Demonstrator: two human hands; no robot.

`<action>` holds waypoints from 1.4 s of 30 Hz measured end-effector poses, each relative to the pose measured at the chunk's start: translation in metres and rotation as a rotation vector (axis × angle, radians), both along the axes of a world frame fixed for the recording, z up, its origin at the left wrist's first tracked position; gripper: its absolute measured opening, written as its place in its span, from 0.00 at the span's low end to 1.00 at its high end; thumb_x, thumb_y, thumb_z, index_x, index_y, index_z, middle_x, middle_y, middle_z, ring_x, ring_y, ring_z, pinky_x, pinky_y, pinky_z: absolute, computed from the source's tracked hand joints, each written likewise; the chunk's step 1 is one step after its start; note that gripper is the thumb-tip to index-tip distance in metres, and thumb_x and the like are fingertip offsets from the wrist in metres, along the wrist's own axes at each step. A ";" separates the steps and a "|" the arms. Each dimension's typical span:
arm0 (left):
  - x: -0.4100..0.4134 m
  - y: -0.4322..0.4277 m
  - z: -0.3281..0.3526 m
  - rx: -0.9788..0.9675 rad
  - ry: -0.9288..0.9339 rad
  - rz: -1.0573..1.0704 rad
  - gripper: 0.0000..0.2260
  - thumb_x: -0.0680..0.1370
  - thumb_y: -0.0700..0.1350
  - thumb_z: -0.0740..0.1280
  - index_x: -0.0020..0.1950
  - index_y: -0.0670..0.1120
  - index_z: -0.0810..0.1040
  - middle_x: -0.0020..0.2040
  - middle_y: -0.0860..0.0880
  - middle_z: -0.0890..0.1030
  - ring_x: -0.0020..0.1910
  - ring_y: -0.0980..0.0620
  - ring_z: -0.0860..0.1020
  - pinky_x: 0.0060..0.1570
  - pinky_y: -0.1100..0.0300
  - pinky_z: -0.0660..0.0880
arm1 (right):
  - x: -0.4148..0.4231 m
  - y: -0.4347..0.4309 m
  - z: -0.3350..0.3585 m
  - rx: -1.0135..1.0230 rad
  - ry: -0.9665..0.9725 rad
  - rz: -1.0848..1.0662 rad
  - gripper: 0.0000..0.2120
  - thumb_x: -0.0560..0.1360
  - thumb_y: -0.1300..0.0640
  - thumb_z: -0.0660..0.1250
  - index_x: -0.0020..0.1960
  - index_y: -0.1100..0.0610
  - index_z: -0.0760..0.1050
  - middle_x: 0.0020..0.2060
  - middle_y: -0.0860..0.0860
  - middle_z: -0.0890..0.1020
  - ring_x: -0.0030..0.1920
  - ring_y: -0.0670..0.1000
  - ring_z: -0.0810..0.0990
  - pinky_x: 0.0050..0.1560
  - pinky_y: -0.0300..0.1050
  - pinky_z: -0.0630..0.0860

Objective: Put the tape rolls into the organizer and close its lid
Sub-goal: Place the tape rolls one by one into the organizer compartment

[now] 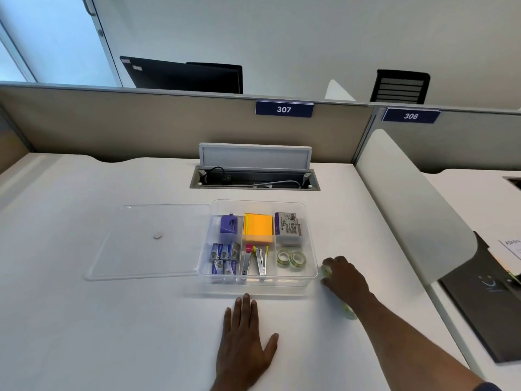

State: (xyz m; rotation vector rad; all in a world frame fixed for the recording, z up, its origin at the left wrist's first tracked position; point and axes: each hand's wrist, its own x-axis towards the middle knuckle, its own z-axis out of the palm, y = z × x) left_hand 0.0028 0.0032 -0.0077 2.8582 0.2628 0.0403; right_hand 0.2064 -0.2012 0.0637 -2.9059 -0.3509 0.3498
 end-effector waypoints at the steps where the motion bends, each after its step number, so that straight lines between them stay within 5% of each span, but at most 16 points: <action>1: 0.000 0.000 0.000 0.000 -0.002 -0.001 0.39 0.71 0.66 0.60 0.71 0.39 0.69 0.74 0.41 0.65 0.73 0.44 0.60 0.70 0.48 0.51 | -0.001 0.001 0.000 -0.007 -0.022 -0.010 0.18 0.70 0.50 0.68 0.59 0.51 0.72 0.56 0.53 0.73 0.55 0.58 0.76 0.51 0.50 0.76; 6: 0.000 0.000 0.001 0.003 -0.006 0.002 0.39 0.71 0.66 0.61 0.72 0.39 0.69 0.74 0.41 0.65 0.73 0.44 0.59 0.70 0.48 0.50 | -0.001 0.005 -0.006 0.041 -0.069 -0.064 0.12 0.71 0.59 0.66 0.53 0.59 0.72 0.50 0.58 0.73 0.49 0.63 0.77 0.46 0.52 0.76; 13: 0.000 0.000 0.001 -0.002 -0.003 0.007 0.39 0.71 0.66 0.60 0.72 0.39 0.68 0.74 0.41 0.65 0.74 0.44 0.59 0.70 0.48 0.51 | 0.013 0.021 0.015 0.215 -0.331 -0.205 0.18 0.67 0.66 0.67 0.56 0.61 0.78 0.52 0.64 0.76 0.48 0.68 0.76 0.49 0.55 0.76; 25: 0.001 0.000 0.004 -0.020 0.031 0.011 0.38 0.71 0.66 0.61 0.70 0.39 0.71 0.73 0.41 0.67 0.73 0.44 0.60 0.70 0.50 0.48 | -0.006 0.081 0.044 0.270 0.087 0.164 0.22 0.68 0.61 0.67 0.62 0.54 0.76 0.60 0.57 0.75 0.63 0.57 0.74 0.65 0.48 0.71; 32: 0.001 0.000 0.008 -0.029 0.054 0.008 0.38 0.71 0.67 0.60 0.70 0.39 0.70 0.73 0.41 0.67 0.73 0.45 0.59 0.70 0.49 0.47 | -0.010 0.087 0.046 0.206 0.181 0.208 0.18 0.67 0.58 0.67 0.56 0.56 0.80 0.58 0.57 0.79 0.59 0.59 0.78 0.55 0.42 0.73; 37: 0.001 0.000 0.010 -0.045 0.080 0.019 0.38 0.74 0.68 0.48 0.70 0.40 0.71 0.73 0.41 0.68 0.72 0.45 0.60 0.70 0.50 0.48 | -0.009 0.087 0.045 0.208 0.149 0.235 0.20 0.70 0.62 0.65 0.61 0.56 0.77 0.63 0.57 0.76 0.64 0.56 0.73 0.65 0.44 0.69; 42: 0.000 0.000 0.007 -0.037 0.053 0.013 0.37 0.75 0.66 0.53 0.70 0.39 0.70 0.73 0.41 0.67 0.73 0.44 0.60 0.70 0.49 0.48 | -0.006 0.084 0.043 0.329 -0.033 0.155 0.16 0.71 0.65 0.62 0.57 0.59 0.78 0.57 0.59 0.79 0.60 0.58 0.76 0.63 0.49 0.72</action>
